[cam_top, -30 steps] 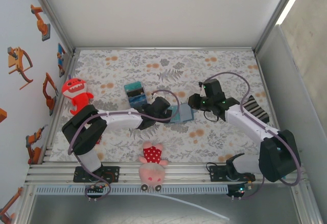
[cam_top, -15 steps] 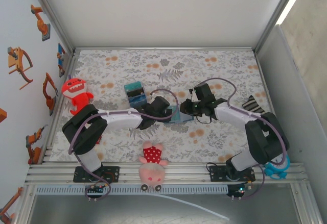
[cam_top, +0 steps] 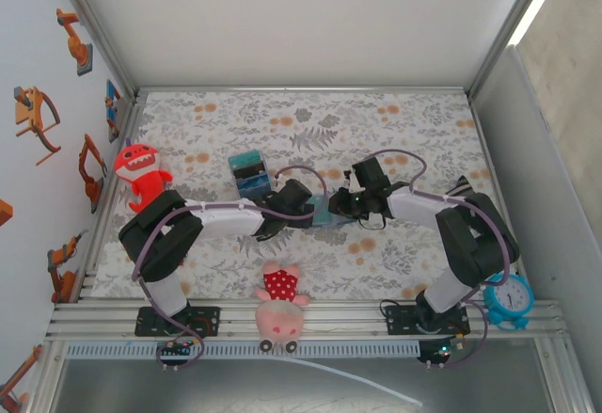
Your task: Take the credit cards out of the card holder
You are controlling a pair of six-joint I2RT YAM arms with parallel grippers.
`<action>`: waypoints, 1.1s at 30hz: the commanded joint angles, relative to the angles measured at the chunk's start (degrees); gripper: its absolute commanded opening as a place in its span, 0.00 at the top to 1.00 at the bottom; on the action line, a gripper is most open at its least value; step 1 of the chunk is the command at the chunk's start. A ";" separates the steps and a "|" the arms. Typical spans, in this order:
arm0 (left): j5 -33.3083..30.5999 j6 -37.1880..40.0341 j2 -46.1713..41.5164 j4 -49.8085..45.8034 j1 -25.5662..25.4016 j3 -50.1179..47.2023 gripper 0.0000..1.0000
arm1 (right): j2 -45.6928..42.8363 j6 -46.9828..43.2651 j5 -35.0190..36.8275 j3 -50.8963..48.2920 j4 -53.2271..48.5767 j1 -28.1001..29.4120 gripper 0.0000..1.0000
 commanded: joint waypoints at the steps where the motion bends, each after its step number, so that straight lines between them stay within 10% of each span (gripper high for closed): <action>1: -0.29 0.01 0.75 -2.73 0.14 1.91 0.03 | 0.99 0.31 -1.54 0.86 0.97 0.31 0.81; 33: -1.01 0.24 4.32 -9.82 -0.74 5.63 0.03 | 4.69 3.17 -7.14 -0.89 9.18 0.31 0.96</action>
